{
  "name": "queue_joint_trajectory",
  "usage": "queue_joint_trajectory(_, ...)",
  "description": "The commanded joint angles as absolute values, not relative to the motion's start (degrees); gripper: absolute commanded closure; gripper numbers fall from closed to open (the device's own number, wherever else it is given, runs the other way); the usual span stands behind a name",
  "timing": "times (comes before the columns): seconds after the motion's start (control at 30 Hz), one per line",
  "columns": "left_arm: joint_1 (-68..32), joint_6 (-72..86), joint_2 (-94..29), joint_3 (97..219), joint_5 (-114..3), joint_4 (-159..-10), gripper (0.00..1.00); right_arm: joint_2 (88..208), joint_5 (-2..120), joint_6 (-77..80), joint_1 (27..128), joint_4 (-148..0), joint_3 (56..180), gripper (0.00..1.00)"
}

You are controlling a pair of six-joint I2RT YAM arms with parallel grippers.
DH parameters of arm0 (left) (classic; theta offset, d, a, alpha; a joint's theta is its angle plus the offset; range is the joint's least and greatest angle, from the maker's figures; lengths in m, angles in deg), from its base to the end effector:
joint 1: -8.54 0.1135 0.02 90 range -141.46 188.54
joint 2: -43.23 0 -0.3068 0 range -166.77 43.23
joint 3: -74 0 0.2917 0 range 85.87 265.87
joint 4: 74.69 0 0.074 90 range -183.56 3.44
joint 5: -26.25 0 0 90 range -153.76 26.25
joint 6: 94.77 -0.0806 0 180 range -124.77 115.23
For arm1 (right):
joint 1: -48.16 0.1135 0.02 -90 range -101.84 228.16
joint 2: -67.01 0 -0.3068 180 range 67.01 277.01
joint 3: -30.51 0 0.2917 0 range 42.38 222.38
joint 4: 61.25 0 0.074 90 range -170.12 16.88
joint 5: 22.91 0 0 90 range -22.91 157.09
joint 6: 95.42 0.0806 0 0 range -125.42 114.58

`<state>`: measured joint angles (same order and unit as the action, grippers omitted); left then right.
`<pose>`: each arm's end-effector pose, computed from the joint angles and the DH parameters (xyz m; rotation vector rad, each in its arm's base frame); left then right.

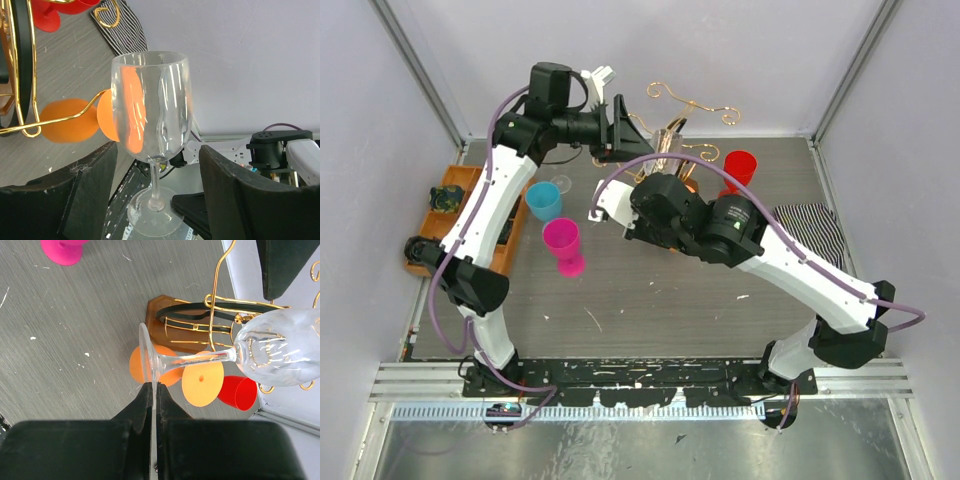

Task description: Take the wine glass off the wine glass rack

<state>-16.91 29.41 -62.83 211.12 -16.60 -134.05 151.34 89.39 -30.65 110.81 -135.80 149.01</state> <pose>0.3973 -0.2545 0.4978 0.3964 2.1933 -1.4571 0.1853 0.2917 0.4864 -1.3858 1.7277 -0.0847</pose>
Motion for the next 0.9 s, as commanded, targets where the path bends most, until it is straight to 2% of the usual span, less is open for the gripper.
queue_joint_trajectory(0.0,-17.58,29.03,-61.57,209.44,-12.77,-133.98,0.27,150.27,92.84,-33.63,111.84,-133.48,150.82,0.99)
queue_joint_trajectory(0.87,-21.95,24.69,-59.45,203.8,-9.4,-137.37,0.28,154.11,93.28,-35.83,117.5,-132.46,152.12,0.99)
